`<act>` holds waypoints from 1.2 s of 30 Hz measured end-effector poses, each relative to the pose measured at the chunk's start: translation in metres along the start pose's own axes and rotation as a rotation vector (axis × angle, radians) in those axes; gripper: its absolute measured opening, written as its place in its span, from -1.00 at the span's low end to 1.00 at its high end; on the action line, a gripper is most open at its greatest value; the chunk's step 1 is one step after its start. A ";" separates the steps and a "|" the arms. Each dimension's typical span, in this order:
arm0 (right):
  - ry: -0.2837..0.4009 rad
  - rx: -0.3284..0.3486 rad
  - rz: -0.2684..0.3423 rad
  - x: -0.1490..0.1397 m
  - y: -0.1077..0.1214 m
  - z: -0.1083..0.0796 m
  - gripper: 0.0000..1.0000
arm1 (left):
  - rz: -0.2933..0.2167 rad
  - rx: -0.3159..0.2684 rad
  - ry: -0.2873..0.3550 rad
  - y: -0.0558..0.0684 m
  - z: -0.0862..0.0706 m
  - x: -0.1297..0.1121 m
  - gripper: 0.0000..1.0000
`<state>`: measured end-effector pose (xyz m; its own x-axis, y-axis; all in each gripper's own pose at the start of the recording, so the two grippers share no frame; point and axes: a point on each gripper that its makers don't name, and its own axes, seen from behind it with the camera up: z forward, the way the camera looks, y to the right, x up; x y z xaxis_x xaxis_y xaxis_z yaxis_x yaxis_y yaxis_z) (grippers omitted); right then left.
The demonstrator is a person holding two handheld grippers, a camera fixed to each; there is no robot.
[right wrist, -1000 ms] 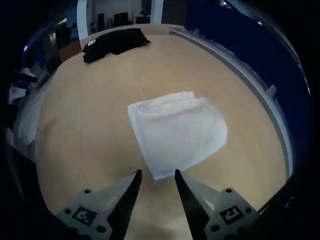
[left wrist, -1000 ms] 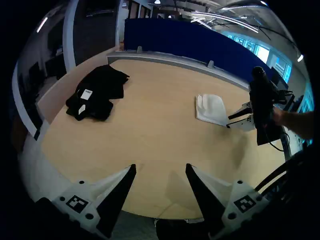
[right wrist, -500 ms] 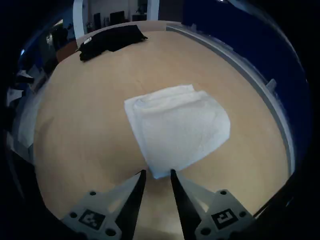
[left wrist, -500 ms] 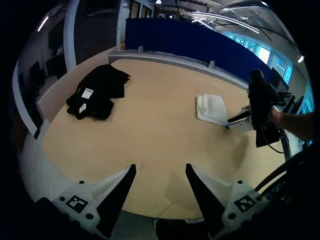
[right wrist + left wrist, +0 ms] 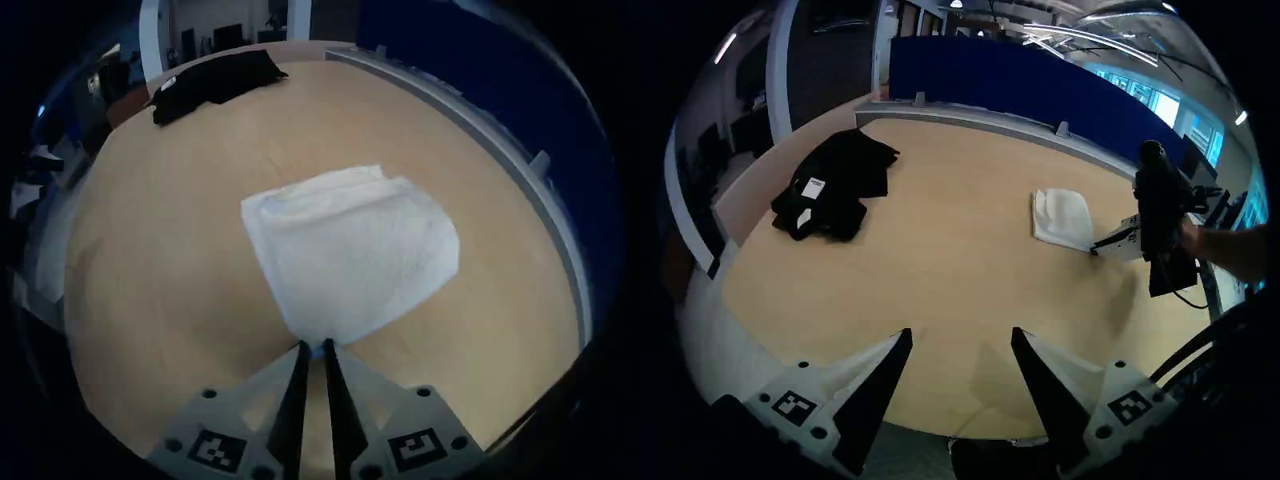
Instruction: Fold towel
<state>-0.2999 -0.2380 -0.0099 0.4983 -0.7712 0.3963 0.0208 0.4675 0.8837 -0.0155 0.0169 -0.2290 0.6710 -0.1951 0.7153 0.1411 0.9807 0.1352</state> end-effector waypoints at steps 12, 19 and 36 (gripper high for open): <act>0.034 -0.006 -0.008 0.016 0.003 -0.007 -0.85 | 0.005 -0.007 0.004 0.003 0.001 0.005 0.84; 0.085 -0.009 -0.018 0.041 0.008 -0.024 -0.85 | 0.005 -0.015 0.011 0.007 0.000 0.009 0.84; 0.219 -0.063 -0.071 0.119 0.027 -0.093 -0.86 | 0.021 -0.034 0.053 0.014 0.000 0.026 0.83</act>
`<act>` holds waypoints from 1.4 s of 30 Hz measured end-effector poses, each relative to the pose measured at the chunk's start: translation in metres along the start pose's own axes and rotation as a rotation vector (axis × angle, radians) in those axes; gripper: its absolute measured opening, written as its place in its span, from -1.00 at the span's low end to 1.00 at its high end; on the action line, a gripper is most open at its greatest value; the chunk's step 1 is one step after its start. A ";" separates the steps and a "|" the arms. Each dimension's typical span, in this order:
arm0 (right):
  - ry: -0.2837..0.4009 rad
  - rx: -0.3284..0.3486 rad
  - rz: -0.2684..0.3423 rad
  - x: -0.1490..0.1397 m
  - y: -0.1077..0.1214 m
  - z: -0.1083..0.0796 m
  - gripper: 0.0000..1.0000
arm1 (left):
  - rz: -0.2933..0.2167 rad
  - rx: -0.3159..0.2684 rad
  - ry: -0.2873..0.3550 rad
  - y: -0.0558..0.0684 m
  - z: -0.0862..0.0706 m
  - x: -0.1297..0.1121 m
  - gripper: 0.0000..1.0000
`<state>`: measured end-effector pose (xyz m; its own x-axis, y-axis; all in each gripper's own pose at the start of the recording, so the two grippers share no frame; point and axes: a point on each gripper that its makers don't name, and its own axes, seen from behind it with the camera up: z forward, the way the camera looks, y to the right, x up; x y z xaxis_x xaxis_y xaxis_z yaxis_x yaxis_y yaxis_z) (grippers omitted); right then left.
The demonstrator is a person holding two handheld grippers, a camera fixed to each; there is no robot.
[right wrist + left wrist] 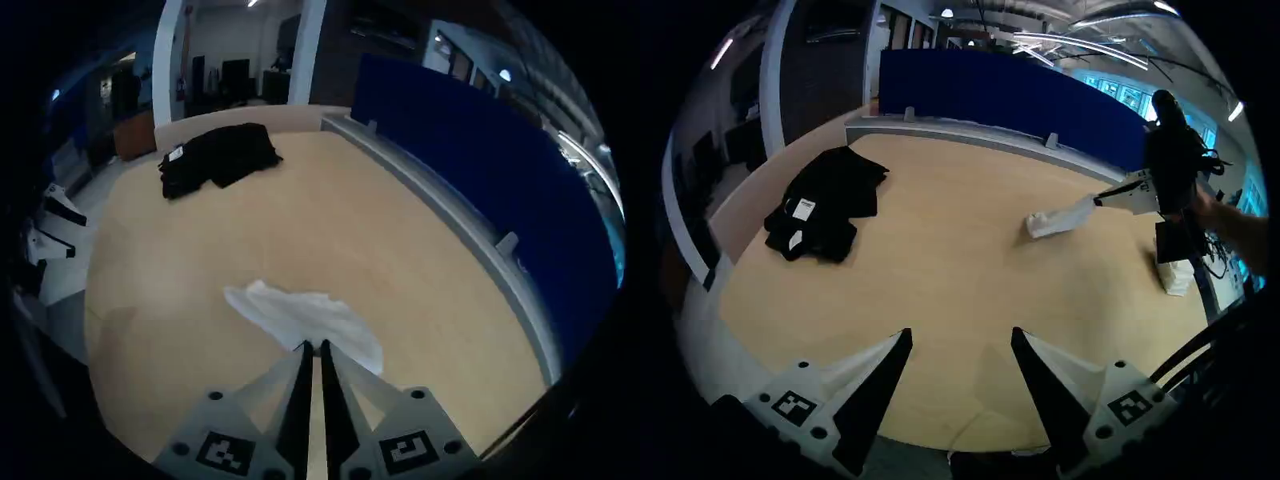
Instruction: Fold towel
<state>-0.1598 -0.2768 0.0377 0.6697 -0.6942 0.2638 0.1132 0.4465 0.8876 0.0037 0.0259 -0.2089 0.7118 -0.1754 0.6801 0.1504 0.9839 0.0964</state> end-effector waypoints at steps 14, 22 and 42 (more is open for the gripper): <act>0.076 -0.060 -0.017 0.043 0.026 -0.032 -0.86 | 0.025 -0.026 0.024 0.011 -0.001 0.013 0.83; 0.082 -0.080 -0.024 0.046 0.034 -0.042 -0.86 | 0.032 -0.037 0.028 0.015 -0.005 0.016 0.83; 0.075 -0.172 0.004 0.020 0.091 -0.098 -0.86 | 0.080 -0.073 0.026 0.032 0.007 0.028 0.83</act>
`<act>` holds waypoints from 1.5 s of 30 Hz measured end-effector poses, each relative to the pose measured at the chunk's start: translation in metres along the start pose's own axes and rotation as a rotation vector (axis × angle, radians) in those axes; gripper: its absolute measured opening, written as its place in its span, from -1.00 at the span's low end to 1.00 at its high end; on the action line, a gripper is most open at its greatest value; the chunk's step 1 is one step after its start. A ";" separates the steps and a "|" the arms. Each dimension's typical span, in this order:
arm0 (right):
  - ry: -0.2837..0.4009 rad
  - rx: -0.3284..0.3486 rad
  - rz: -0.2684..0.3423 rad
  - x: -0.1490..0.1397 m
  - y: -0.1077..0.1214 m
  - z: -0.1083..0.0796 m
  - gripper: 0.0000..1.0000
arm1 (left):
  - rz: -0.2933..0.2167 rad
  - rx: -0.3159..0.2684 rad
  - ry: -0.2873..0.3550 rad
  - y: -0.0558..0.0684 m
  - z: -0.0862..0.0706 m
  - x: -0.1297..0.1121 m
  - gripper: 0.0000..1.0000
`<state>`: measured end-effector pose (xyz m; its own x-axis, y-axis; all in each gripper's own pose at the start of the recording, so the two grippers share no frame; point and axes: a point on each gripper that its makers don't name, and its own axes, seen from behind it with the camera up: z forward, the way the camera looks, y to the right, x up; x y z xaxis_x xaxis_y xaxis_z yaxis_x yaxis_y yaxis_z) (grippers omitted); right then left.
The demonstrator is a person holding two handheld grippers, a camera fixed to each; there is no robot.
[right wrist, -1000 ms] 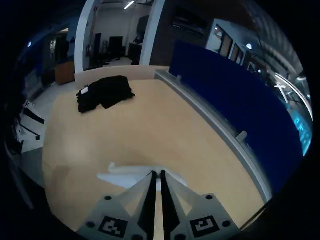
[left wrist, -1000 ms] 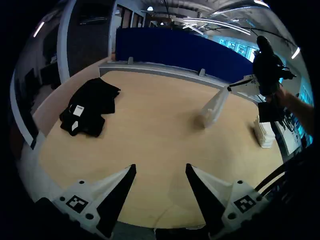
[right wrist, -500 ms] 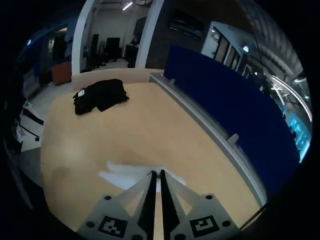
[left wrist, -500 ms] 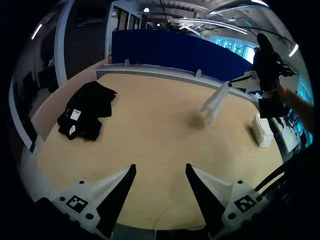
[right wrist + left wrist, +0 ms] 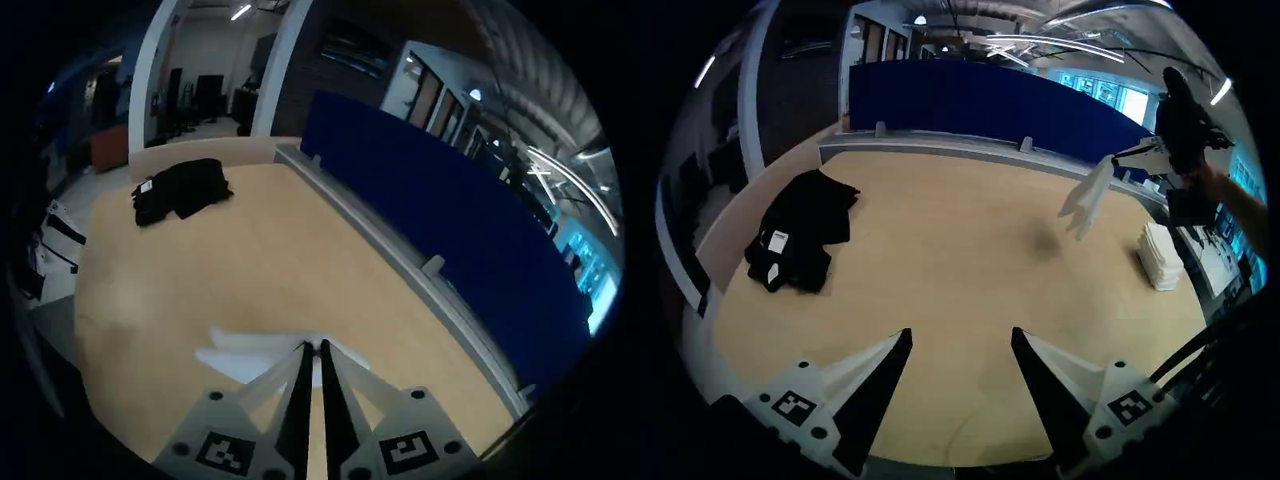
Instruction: Fold towel
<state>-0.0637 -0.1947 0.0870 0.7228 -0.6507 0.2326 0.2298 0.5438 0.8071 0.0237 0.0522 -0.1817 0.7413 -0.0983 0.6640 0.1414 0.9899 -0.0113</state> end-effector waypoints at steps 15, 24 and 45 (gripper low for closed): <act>-0.050 -0.083 0.064 -0.059 0.069 -0.048 -0.86 | 0.037 -0.002 -0.024 0.008 0.013 -0.001 0.83; -0.083 -0.141 0.088 -0.091 0.110 -0.076 -0.86 | 0.058 -0.002 -0.031 0.012 0.023 0.005 0.84; -0.135 -0.269 0.140 -0.147 0.180 -0.145 -0.86 | 0.096 -0.022 -0.037 0.033 0.031 0.019 0.84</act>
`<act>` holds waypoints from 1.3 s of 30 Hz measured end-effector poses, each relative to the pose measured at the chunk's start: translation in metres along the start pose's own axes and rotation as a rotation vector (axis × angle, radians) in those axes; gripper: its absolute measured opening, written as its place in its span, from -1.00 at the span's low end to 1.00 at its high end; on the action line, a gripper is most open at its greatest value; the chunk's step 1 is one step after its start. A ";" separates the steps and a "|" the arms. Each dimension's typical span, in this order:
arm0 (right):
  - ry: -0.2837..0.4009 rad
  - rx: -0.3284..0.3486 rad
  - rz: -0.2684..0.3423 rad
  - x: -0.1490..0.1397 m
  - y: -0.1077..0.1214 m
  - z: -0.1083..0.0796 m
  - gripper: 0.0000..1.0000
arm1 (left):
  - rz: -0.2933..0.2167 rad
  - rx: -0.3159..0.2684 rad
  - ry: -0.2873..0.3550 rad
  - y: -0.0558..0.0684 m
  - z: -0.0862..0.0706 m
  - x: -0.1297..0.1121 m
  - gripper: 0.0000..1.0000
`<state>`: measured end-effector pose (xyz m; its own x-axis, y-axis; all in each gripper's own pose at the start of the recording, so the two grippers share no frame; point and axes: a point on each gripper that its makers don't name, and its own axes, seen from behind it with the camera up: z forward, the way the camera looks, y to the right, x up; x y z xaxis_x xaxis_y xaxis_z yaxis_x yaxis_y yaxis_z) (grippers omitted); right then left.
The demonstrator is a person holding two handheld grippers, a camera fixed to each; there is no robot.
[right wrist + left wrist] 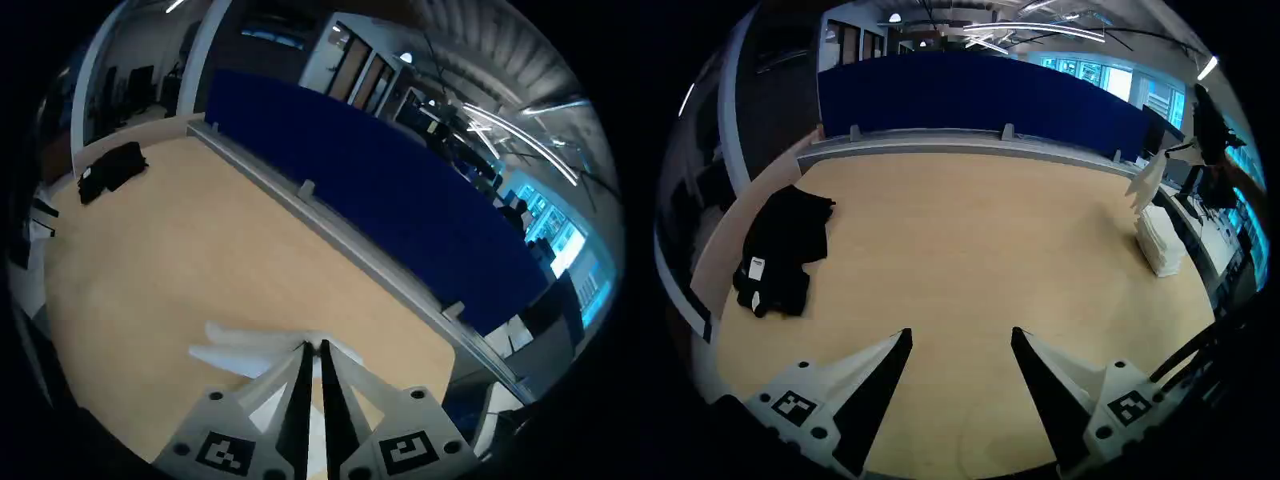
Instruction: Fold towel
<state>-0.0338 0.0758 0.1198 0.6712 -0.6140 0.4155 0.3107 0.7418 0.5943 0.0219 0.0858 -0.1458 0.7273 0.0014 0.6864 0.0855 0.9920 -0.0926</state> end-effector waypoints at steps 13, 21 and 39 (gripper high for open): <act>-0.055 -0.045 0.052 -0.064 0.016 -0.026 -0.86 | 0.029 -0.022 -0.010 0.014 0.003 0.001 0.84; -0.122 -0.062 0.117 -0.132 0.007 -0.034 -0.86 | 0.041 -0.022 -0.018 0.017 0.002 -0.004 0.83; -0.175 -0.107 0.315 -0.229 -0.029 -0.026 -0.86 | 0.066 -0.014 -0.026 0.017 -0.003 -0.011 0.84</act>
<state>-0.1793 0.2020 -0.0101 0.6224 -0.3814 0.6835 0.1820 0.9198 0.3475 0.0176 0.1025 -0.1568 0.7136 0.0701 0.6971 0.0480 0.9878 -0.1484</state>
